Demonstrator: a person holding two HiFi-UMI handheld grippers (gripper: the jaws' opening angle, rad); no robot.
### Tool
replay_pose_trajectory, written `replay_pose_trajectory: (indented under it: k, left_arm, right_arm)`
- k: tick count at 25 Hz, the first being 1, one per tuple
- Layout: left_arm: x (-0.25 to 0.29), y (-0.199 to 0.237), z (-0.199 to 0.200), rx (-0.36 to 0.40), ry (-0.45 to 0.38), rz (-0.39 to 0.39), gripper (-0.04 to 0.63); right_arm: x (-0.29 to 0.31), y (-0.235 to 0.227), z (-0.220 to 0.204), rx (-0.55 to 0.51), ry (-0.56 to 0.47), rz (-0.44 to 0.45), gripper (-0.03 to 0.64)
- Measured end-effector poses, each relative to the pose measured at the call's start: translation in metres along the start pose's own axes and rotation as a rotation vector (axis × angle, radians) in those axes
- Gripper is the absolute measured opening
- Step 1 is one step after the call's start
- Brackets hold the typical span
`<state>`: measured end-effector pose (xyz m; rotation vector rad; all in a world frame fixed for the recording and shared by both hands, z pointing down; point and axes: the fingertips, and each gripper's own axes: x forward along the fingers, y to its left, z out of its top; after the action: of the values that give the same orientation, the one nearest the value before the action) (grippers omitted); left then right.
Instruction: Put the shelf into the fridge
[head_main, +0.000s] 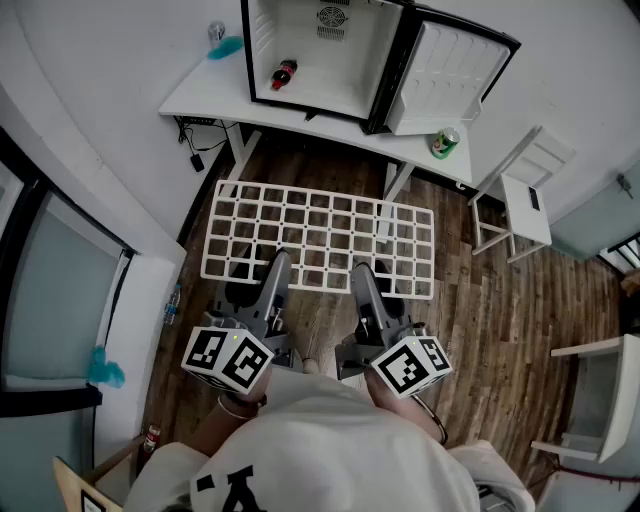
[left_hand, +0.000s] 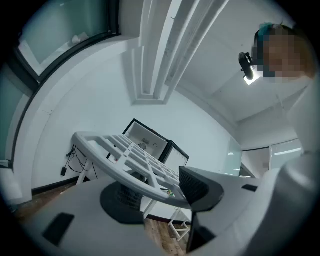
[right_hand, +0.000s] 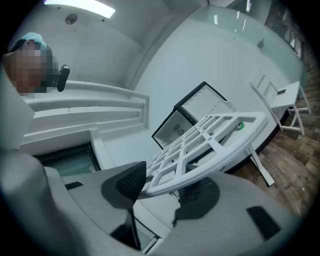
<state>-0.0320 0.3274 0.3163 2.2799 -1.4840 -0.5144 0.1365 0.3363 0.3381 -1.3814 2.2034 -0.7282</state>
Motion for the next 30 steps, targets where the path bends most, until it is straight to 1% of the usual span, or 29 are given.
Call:
replay_pose_trajectory:
  k: [10, 20, 23, 30]
  left_arm:
    - [0.0, -0.002, 0.001, 0.008, -0.005, 0.009, 0.206]
    - [0.014, 0.015, 0.006, -0.004, -0.006, 0.013, 0.207]
    - [0.023, 0.021, 0.007, 0.0, 0.0, 0.011, 0.207]
    - [0.062, 0.035, 0.011, -0.002, 0.014, -0.006, 0.208]
  right_arm:
    - [0.001, 0.001, 0.003, -0.005, 0.003, 0.013, 0.183]
    - [0.024, -0.001, 0.0, 0.002, 0.011, 0.007, 0.183]
    - [0.033, -0.005, -0.002, 0.014, 0.012, -0.001, 0.183]
    - [0.067, -0.019, 0.007, 0.012, 0.0, -0.02, 0.183]
